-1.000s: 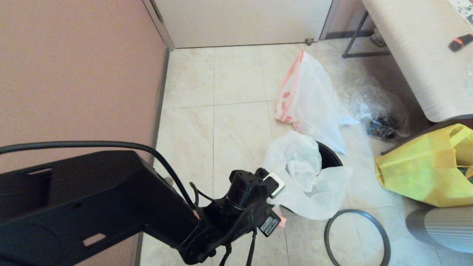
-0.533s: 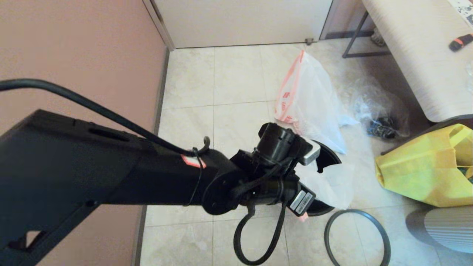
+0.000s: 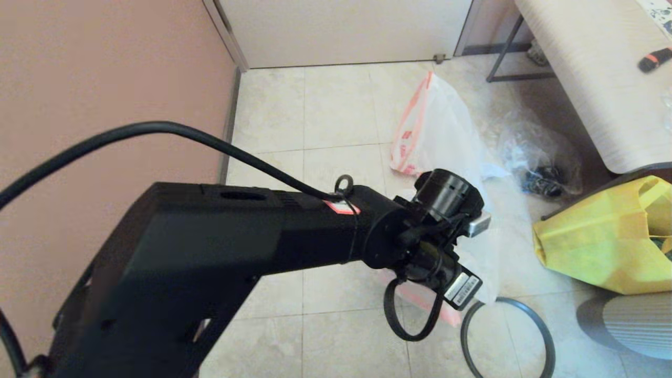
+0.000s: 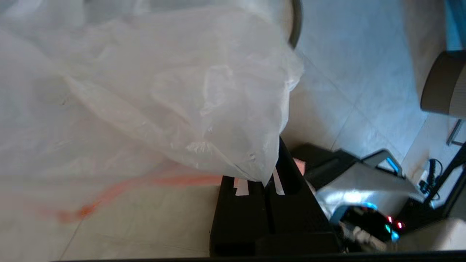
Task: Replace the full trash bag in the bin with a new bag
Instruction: Put the new garbage bag on the trash can
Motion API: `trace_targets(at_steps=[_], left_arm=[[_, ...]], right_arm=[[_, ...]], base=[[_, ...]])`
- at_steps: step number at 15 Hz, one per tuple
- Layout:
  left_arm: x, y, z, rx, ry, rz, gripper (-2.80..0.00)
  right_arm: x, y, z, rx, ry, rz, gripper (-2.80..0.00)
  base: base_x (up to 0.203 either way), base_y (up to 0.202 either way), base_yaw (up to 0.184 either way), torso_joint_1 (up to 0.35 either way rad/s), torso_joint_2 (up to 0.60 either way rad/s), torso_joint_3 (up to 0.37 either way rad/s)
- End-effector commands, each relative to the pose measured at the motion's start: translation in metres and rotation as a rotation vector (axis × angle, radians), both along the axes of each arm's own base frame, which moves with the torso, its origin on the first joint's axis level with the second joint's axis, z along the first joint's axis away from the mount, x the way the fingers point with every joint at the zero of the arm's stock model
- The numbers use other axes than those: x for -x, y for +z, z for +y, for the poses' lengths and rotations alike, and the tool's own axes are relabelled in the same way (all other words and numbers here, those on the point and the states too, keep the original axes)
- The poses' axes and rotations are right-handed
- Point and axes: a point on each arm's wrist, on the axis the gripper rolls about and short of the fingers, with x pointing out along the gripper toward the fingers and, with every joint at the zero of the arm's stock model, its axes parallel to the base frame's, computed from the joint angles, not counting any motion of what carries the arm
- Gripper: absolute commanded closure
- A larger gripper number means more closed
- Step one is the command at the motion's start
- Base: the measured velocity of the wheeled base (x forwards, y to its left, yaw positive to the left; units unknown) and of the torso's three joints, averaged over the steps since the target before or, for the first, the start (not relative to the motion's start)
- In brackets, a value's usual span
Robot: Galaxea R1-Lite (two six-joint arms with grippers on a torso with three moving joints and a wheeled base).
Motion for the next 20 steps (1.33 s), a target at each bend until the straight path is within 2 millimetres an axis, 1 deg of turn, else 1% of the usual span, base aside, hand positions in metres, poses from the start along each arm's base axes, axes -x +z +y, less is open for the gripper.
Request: trace_targets(at_steps=[1, 3, 6, 8, 11, 12, 14, 15, 18, 20], left_arm=[[-0.001, -0.024, -0.014, -0.018, -0.017, 0.012, 0.00], [-0.002, -0.031, -0.019, 0.013, -0.046, 0.022, 0.00], [-0.005, -0.035, -0.028, 0.082, -0.068, -0.002, 0.00], [-0.010, -0.028, -0.033, 0.176, -0.053, -0.052, 0.00], [-0.006, -0.018, -0.032, 0.202, -0.047, -0.048, 0.00], [-0.005, -0.013, -0.030, 0.219, -0.036, -0.040, 0.00], [-0.004, -0.006, -0.029, 0.245, -0.023, -0.024, 0.00], [-0.004, -0.004, -0.029, 0.256, -0.022, -0.025, 0.00], [-0.006, 0.004, -0.026, 0.299, -0.037, 0.005, 0.00], [-0.005, 0.020, -0.025, 0.374, -0.051, -0.025, 0.00]], right_arm=[[0.000, 0.000, 0.000, 0.000, 0.001, 0.002, 0.00], [0.000, 0.000, 0.000, 0.004, 0.000, 0.002, 0.00], [0.000, 0.000, 0.000, 0.045, 0.011, -0.002, 0.00], [0.000, 0.000, 0.000, 0.096, 0.014, -0.004, 0.00], [0.000, 0.001, 0.000, 0.097, 0.004, -0.005, 0.00], [0.002, 0.009, 0.000, 0.100, 0.002, -0.024, 0.00], [0.007, 0.046, 0.000, 0.074, -0.002, -0.046, 0.00], [0.002, 0.059, 0.001, 0.058, 0.006, -0.012, 0.00], [-0.025, 0.080, 0.002, 0.032, 0.073, 0.121, 0.00], [-0.053, 0.090, 0.004, 0.013, 0.151, 0.193, 0.00]], base=[[0.000, 0.000, 0.000, 0.000, 0.00, 0.000], [0.000, 0.000, 0.000, 0.000, 0.00, 0.000], [0.000, 0.000, 0.000, 0.000, 0.00, 0.000], [0.000, 0.000, 0.000, 0.000, 0.00, 0.000], [0.000, 0.000, 0.000, 0.000, 0.00, 0.000], [0.000, 0.000, 0.000, 0.000, 0.00, 0.000], [0.000, 0.000, 0.000, 0.000, 0.00, 0.000], [0.000, 0.000, 0.000, 0.000, 0.00, 0.000], [0.000, 0.000, 0.000, 0.000, 0.00, 0.000], [0.000, 0.000, 0.000, 0.000, 0.00, 0.000]])
